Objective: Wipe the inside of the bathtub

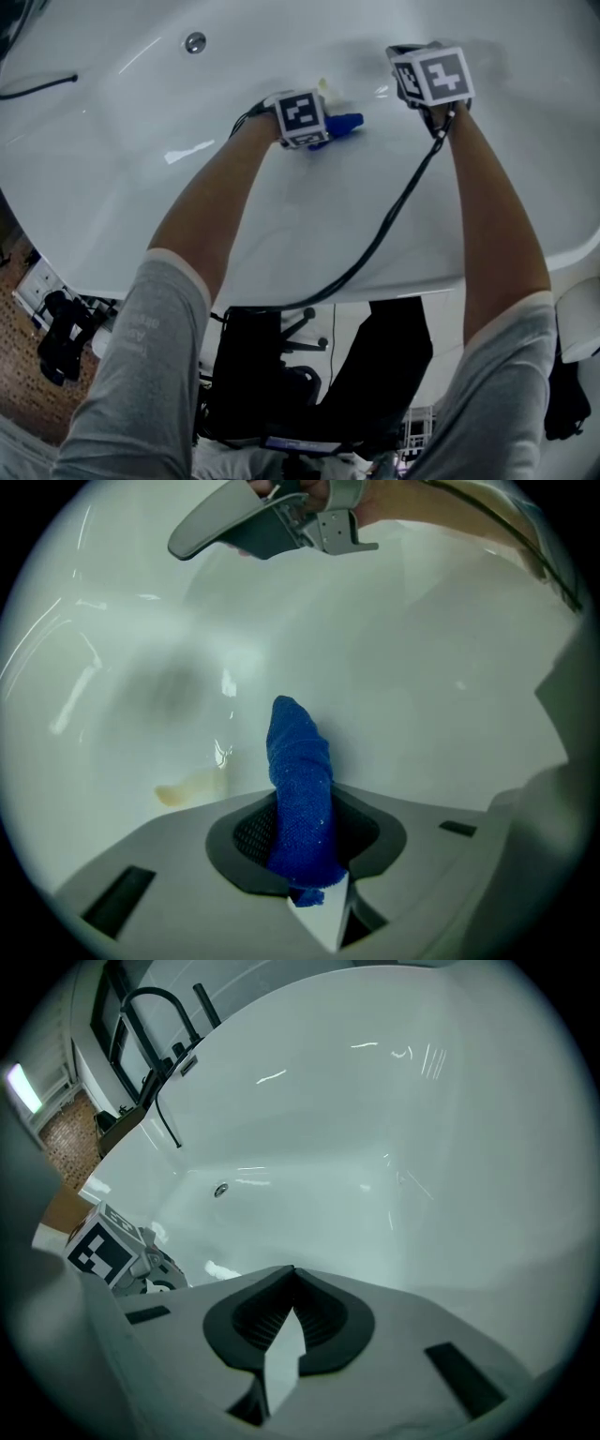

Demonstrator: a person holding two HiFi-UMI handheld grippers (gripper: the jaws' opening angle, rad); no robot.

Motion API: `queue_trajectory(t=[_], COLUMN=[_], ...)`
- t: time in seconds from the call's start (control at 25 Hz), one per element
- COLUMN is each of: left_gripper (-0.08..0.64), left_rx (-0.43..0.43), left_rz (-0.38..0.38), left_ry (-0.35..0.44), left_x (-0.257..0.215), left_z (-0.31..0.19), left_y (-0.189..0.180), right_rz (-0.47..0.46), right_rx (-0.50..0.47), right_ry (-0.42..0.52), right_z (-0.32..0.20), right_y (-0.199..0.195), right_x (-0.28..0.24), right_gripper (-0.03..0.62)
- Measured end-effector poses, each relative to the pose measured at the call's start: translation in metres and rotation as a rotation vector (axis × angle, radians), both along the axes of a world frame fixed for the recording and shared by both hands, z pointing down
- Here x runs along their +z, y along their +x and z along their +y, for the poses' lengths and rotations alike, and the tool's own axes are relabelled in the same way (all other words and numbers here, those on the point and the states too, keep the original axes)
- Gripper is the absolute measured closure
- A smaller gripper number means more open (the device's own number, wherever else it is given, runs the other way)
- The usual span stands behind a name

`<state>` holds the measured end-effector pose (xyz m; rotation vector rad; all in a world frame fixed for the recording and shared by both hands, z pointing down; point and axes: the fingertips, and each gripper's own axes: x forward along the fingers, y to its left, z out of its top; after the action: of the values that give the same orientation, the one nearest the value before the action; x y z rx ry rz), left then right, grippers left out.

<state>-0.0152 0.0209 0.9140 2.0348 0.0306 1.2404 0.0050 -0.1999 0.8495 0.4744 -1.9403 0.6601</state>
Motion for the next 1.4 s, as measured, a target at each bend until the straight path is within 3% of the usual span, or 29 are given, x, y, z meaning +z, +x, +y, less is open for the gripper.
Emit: queue_trajectory(t=[0.44,0.56,0.8,1.08,1.4], left_gripper=[0.446,0.446,0.446,0.448,0.445], left_rx=[0.013,0.027,0.069,-0.006,-0.069], left_rz=[0.042,0.032,-0.021,-0.011,-0.073], left_ry=[0.061,0.028,-0.118,-0.085,-0.088], left_x=[0.021,0.025,0.035,0.053,0.07], left_z=[-0.043,-0.038,0.002,-0.015,-0.034], left_y=[0.053,0.048,0.0,0.013,0.022], right_rz=[-0.022,-0.016,0.001,0.001,0.016], right_rx=[-0.009,-0.003,-0.023,-0.046,-0.039], right_ry=[0.033,0.031,0.021,0.027,0.017], right_z=[-0.021,-0.024,-0.018,-0.016,-0.015], right_y=[-0.009,-0.001,0.002,-0.006,-0.009], right_x=[-0.002,-0.001,0.01,0.019,0.025], right_gripper=[0.583,0.583,0.583,0.583,0.583])
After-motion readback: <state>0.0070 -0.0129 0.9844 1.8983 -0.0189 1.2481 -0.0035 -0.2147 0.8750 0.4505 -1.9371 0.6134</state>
